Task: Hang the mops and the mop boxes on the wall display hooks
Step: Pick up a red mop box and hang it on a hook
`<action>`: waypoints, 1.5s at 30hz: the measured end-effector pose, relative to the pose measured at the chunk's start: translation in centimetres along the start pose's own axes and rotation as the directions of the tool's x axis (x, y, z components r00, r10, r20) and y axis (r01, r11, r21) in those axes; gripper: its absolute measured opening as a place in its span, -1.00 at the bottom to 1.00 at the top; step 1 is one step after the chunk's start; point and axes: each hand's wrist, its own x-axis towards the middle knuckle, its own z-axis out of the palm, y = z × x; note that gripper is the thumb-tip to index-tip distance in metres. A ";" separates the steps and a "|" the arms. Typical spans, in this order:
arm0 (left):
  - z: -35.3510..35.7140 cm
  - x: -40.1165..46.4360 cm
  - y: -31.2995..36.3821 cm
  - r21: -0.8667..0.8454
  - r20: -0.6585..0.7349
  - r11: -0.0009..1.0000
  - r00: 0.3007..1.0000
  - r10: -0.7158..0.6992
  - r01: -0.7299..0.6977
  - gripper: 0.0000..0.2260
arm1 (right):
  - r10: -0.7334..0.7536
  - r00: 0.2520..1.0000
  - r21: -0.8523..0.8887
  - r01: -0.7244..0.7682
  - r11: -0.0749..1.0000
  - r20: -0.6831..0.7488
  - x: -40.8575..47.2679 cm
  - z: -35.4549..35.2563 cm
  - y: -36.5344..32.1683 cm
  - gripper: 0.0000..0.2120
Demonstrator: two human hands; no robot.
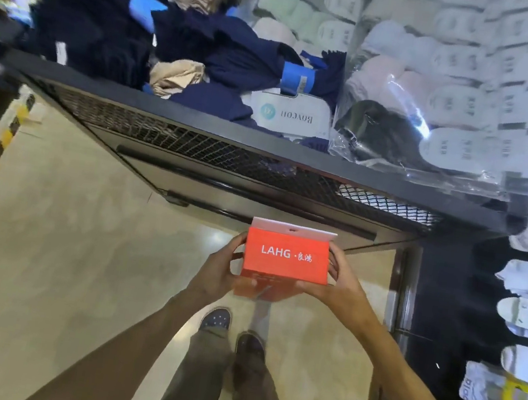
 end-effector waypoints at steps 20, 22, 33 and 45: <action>-16.8 -39.2 8.6 -0.220 -0.718 0.968 0.692 -0.077 -0.122 -0.14 | -0.396 0.713 -0.137 0.563 0.815 0.579 -16.8 20.3 -30.5 -0.20; -18.3 -43.7 8.3 -0.202 -0.775 0.968 0.628 -0.067 -0.146 -0.14 | -0.417 0.654 -0.130 0.619 0.775 0.631 -19.1 24.1 -32.7 -0.20; -24.1 -68.8 2.7 -0.181 -0.971 0.951 0.197 -0.133 -0.251 -0.22 | -0.469 0.341 0.045 0.769 0.638 0.815 -35.1 47.7 -39.3 -0.25; -28.4 -93.5 -4.9 -0.154 -0.942 0.943 -0.246 -0.230 -0.294 -0.36 | -0.447 -0.003 0.281 0.782 0.556 0.894 -53.0 73.8 -40.7 -0.18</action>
